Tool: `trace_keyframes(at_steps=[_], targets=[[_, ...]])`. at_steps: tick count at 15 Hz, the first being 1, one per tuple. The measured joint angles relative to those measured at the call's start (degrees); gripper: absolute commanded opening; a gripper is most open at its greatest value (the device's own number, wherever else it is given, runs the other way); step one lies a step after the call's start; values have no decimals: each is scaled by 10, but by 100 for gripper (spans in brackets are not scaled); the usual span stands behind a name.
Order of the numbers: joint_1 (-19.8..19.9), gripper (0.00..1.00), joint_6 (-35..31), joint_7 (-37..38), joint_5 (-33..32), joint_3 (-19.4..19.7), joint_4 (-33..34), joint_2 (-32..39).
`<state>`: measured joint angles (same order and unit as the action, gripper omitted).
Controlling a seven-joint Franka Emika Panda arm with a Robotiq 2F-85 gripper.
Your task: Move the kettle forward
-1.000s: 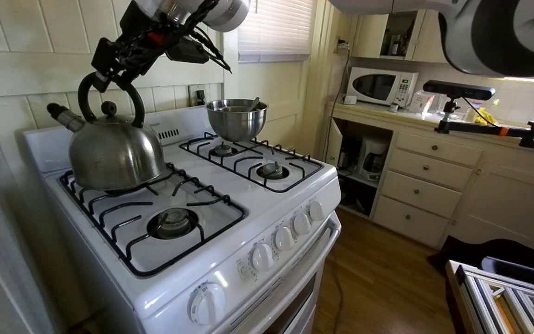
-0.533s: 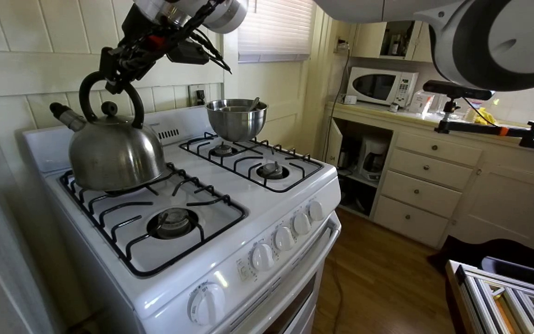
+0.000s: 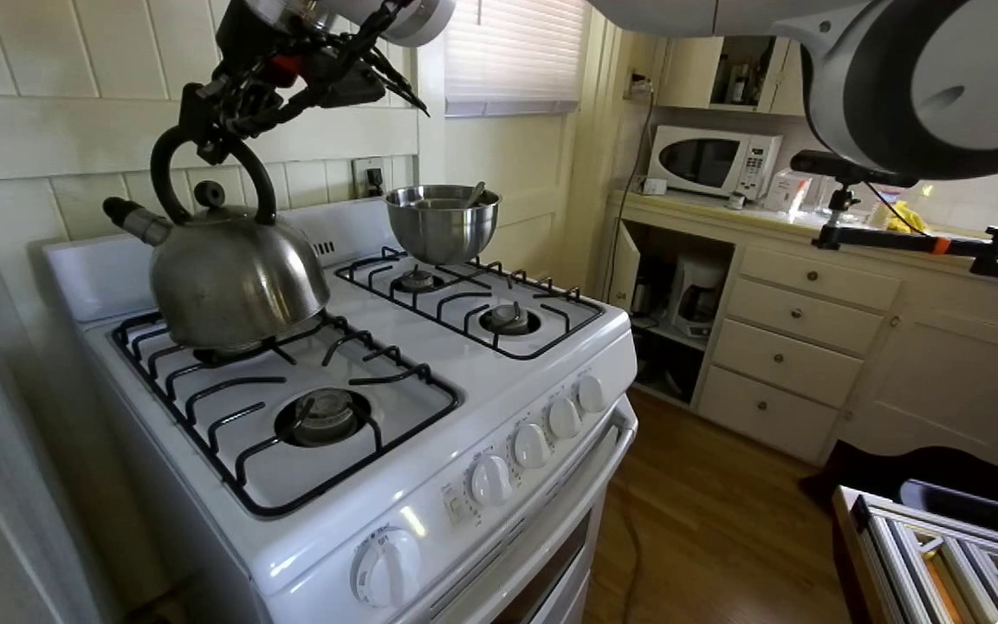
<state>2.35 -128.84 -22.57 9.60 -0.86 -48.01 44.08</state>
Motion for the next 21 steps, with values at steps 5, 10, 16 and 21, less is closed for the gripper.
trace_keyframes(at_steps=[5, 10, 16, 21], targets=[[-14, 3, -3, 0, -31, 13, 26, -1], [-19, 3, -7, 7, -37, 17, 34, -1], [-62, 3, -73, 95, -69, 52, 27, -17], [-132, 3, -116, 253, -142, 136, -20, -65]])
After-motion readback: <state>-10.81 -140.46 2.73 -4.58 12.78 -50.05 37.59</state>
